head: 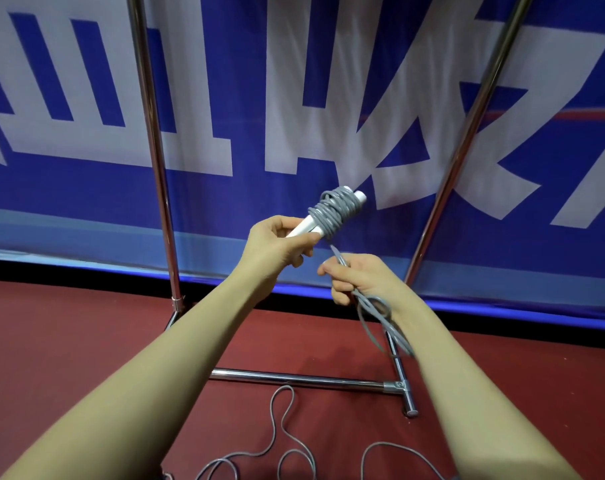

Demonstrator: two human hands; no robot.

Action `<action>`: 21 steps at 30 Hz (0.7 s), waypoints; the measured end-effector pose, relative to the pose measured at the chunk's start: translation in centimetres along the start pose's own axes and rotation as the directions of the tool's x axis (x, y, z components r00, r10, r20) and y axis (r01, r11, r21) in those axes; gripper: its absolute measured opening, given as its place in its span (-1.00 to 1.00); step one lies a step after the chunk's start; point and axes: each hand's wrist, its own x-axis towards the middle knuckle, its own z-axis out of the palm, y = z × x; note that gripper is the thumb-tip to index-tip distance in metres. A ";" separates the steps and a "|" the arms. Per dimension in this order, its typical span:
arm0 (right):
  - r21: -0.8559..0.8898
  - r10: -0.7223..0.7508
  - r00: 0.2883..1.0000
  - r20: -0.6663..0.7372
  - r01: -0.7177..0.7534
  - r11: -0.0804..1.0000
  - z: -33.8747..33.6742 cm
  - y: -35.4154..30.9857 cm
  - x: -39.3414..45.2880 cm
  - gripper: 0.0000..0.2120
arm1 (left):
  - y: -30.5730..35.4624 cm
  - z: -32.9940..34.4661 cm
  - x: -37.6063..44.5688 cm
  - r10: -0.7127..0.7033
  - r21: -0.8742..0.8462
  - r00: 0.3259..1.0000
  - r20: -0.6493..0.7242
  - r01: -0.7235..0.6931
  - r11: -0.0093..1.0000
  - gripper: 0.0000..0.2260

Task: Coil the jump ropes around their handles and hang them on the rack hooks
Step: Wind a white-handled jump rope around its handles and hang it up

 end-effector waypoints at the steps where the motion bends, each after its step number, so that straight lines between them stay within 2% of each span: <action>1: 0.006 -0.022 0.999 0.024 0.022 1.000 0.2 0.1 0.0 -0.89 | -0.1 -0.1 0.1 0.018 0.012 0.999 -0.044 -0.018 1.000 -0.86; 3: -0.016 -0.031 0.997 0.071 0.032 0.999 0.3 0.3 0.1 -0.84 | -0.3 -0.3 0.3 0.061 0.059 0.991 -0.118 -0.054 0.997 -0.87; 5: -0.069 -0.025 0.996 0.088 0.031 0.997 0.6 0.5 0.1 -0.92 | -0.6 -0.7 0.4 0.089 0.105 0.983 -0.157 -0.073 0.992 -0.88; 9: -0.124 -0.047 0.995 0.084 0.057 0.991 1.1 0.6 0.1 -0.87 | -1.1 -1.1 0.3 0.119 0.188 0.981 -0.155 -0.089 0.978 -0.88; 14: 0.043 -0.081 0.995 0.062 0.079 0.996 1.6 0.9 0.2 -0.87 | -1.4 -0.9 0.1 0.177 0.247 0.973 -0.146 -0.138 0.959 -0.88; 18: -0.041 -0.094 0.994 -0.055 0.091 0.995 1.7 1.0 0.2 -0.81 | -1.3 -0.8 0.1 0.198 0.257 0.973 -0.121 -0.162 0.953 -0.88; 21: 0.035 -0.081 0.996 -0.020 0.082 0.996 1.8 0.8 0.1 -0.80 | -1.2 -0.7 0.1 0.223 0.242 0.968 -0.113 -0.191 0.951 -0.89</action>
